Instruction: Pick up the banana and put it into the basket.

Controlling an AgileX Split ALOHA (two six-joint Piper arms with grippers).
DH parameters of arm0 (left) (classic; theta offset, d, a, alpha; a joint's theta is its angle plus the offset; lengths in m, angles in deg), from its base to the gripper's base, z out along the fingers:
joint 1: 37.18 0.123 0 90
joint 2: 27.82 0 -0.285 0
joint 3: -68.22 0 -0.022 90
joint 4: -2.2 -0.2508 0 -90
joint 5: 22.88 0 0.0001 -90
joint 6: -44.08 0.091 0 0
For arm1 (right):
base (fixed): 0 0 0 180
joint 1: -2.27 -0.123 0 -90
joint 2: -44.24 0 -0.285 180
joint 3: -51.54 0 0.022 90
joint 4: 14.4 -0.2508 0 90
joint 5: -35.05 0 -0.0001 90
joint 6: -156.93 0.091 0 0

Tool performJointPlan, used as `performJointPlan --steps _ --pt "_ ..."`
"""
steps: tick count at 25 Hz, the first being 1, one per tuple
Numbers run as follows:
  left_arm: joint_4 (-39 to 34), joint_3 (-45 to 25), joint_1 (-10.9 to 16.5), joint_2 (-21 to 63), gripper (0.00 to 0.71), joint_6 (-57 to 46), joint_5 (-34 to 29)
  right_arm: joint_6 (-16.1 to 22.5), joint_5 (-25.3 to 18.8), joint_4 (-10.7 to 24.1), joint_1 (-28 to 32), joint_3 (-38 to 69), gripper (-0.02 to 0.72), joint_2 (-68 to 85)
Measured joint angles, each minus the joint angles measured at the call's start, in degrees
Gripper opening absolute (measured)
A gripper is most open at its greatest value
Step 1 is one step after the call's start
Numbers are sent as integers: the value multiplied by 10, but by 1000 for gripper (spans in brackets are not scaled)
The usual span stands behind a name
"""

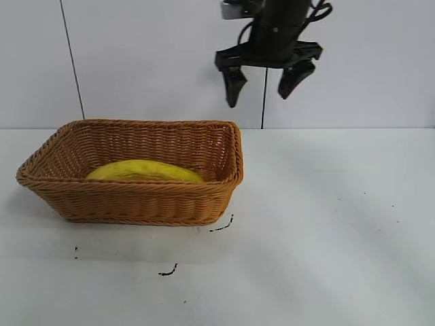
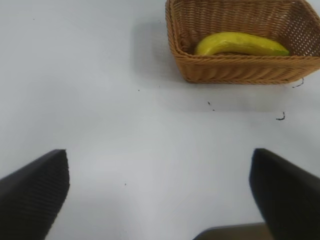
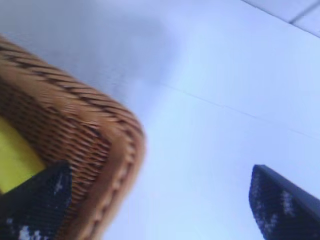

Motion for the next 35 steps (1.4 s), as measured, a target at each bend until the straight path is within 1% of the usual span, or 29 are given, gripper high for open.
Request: performJointPlan --steps 4,6,11,14,19,27,33,35 --pt "0 0 0 0 695 0 0 -6 -31 -4 53 0 690 0" --pt "0 0 0 0 695 0 0 -18 -39 -13 67 0 690 1" --pt "0 0 0 0 695 0 0 -23 -43 -17 70 15 690 20" --pt "0 0 0 0 695 0 0 -23 -42 -20 69 60 690 58" --pt "0 0 0 0 695 0 0 -23 -42 -22 69 216 690 175" --pt "0 0 0 0 695 0 0 -30 -43 -22 69 512 690 445" --pt "0 0 0 0 695 0 0 -31 -43 -23 69 713 690 649" --pt "0 0 0 0 695 0 0 -31 -35 -22 69 772 690 723"
